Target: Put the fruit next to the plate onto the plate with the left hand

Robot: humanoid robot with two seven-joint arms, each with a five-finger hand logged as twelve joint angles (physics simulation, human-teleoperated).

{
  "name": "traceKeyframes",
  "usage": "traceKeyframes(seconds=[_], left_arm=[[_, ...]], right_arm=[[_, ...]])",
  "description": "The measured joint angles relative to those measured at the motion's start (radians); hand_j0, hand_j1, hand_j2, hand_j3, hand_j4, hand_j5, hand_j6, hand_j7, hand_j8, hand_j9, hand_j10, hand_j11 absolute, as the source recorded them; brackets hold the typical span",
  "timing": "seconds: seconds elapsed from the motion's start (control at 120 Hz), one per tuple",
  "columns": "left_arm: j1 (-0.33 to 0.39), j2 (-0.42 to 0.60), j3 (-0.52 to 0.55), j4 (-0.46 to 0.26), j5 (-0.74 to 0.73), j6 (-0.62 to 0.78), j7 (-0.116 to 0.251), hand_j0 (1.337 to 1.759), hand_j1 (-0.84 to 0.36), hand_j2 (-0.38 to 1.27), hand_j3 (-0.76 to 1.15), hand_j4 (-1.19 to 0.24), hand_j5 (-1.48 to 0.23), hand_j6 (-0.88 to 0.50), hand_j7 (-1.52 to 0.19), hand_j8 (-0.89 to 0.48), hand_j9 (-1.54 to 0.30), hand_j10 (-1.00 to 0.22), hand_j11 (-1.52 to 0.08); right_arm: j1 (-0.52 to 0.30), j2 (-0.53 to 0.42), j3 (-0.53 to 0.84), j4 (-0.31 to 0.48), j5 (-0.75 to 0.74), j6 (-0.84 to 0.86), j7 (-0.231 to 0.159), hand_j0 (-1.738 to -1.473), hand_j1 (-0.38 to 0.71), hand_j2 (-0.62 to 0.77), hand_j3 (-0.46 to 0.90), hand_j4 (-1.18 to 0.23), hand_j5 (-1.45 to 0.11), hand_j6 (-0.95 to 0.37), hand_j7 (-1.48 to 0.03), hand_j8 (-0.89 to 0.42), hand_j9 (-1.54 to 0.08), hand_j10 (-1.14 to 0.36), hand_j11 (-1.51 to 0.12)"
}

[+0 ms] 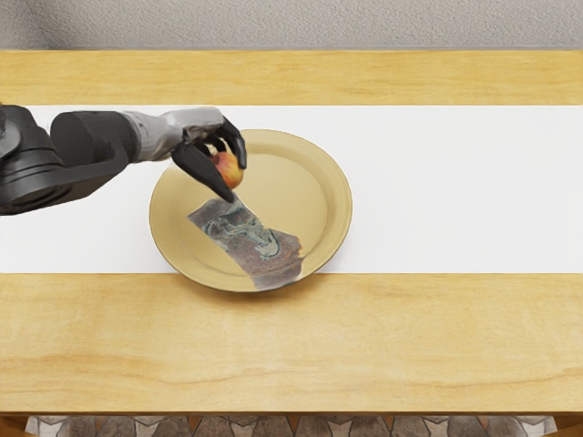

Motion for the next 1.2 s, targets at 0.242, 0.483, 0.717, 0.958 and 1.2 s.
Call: traceKeyframes(seconds=[0.242,0.483,0.717,0.958,1.2], left_arm=[[0.018,-0.119,0.004,0.087,0.019,0.007,0.0,1.645,-0.35,0.39,0.0,-0.85,-1.05,-0.44,-1.11,-0.39,-1.13,-0.62,-1.15],[0.034,-0.167,0.032,0.137,0.063,0.024,-0.001,1.643,-0.39,0.37,0.0,-0.85,-1.05,-0.4,-1.1,-0.37,-1.12,-0.61,-1.16],[0.04,-0.179,0.071,0.158,0.069,0.028,-0.001,1.646,-0.34,0.3,0.0,-0.87,-0.94,-0.46,-0.99,-0.43,-1.02,-0.67,-1.05],[0.039,-0.189,0.095,0.175,0.065,0.027,0.001,1.654,-0.26,0.16,0.0,-0.83,-0.74,-0.45,-0.76,-0.44,-0.77,-0.59,-0.78],[0.035,-0.197,0.097,0.179,0.065,0.027,0.001,1.657,-0.15,0.1,0.0,-0.56,-0.56,-0.38,-0.57,-0.37,-0.57,-0.44,-0.57]], right_arm=[[0.0,0.0,0.0,0.0,0.0,0.0,0.0,-1.658,-0.3,-0.01,0.0,-0.04,-0.05,-0.04,-0.05,-0.04,-0.05,-0.04,-0.05],[0.0,0.0,0.0,0.0,0.0,0.0,0.0,-1.658,-0.3,-0.01,0.0,-0.04,-0.05,-0.04,-0.05,-0.04,-0.05,-0.04,-0.05],[0.0,0.0,0.0,0.0,0.0,0.0,0.0,-1.658,-0.3,-0.01,0.0,-0.04,-0.05,-0.04,-0.05,-0.04,-0.05,-0.04,-0.05],[0.0,0.0,0.0,0.0,0.0,0.0,0.0,-1.658,-0.3,-0.01,0.0,-0.04,-0.05,-0.04,-0.05,-0.04,-0.05,-0.04,-0.05],[0.0,0.0,0.0,0.0,0.0,0.0,0.0,-1.658,-0.3,-0.01,0.0,-0.04,-0.05,-0.04,-0.05,-0.04,-0.05,-0.04,-0.05]])
